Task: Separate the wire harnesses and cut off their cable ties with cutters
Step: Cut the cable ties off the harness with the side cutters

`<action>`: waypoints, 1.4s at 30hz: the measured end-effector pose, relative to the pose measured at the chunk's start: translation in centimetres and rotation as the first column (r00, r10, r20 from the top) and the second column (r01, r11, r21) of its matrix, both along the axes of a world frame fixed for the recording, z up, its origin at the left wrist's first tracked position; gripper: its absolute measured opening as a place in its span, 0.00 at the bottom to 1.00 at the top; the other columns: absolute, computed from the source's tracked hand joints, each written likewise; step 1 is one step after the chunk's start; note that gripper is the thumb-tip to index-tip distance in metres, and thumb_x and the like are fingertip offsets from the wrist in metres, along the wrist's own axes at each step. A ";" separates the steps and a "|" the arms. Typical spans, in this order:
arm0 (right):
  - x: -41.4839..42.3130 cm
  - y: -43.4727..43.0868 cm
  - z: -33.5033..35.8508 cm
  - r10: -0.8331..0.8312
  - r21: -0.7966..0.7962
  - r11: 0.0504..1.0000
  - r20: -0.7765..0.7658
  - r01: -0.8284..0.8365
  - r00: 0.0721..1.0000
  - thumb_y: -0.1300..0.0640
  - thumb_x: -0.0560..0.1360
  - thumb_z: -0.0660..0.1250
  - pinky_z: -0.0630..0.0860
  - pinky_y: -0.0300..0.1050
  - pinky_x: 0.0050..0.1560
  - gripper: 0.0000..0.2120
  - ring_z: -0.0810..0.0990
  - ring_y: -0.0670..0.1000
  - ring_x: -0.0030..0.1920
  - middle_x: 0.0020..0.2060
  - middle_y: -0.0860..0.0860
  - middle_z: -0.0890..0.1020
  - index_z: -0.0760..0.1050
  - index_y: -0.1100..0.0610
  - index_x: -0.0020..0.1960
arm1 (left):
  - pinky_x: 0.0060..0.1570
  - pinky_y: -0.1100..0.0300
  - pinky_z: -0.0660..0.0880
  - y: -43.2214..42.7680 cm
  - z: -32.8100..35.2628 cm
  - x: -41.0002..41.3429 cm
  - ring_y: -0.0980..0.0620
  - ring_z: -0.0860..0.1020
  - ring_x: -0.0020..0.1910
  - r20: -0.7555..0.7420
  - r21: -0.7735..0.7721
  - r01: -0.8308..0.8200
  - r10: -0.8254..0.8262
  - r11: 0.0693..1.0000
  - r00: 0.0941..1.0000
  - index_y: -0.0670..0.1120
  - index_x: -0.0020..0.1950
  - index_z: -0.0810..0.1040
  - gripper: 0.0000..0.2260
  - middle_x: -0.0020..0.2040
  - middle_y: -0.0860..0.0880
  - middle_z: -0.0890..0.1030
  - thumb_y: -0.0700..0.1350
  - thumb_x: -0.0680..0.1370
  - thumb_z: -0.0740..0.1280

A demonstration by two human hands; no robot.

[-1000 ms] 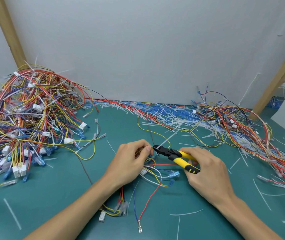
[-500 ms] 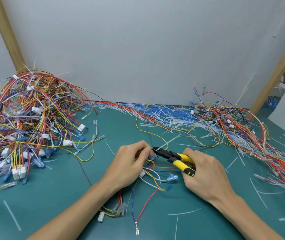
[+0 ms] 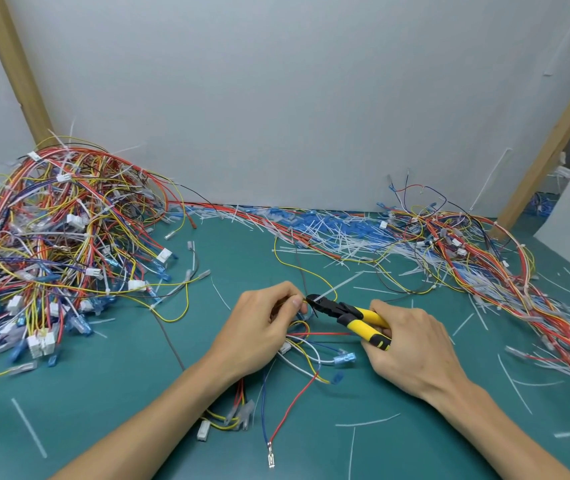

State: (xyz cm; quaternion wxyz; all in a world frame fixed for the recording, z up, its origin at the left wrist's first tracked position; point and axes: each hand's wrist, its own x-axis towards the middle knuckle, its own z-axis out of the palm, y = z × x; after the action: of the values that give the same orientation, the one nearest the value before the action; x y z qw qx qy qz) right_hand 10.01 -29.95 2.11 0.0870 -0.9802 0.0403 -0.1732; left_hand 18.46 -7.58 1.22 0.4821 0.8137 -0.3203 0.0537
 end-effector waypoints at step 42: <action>0.6 -1.5 -0.8 -0.212 0.304 0.938 0.116 0.169 0.970 0.31 0.66 0.73 0.74 0.47 0.48 0.22 0.77 0.51 0.52 0.47 0.43 0.82 0.79 0.40 0.55 | 0.57 0.54 0.74 7.3 5.9 -0.4 0.54 0.79 0.51 0.163 0.148 -0.312 0.288 0.939 0.944 0.48 0.67 0.74 0.16 0.55 0.53 0.82 0.36 0.80 0.62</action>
State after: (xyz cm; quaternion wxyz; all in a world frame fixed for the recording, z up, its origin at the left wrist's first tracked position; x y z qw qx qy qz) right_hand 10.62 -31.44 1.29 0.2164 -0.9325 0.1538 -0.2448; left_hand 18.11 -0.30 7.17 0.3727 0.8859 -0.2285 0.1553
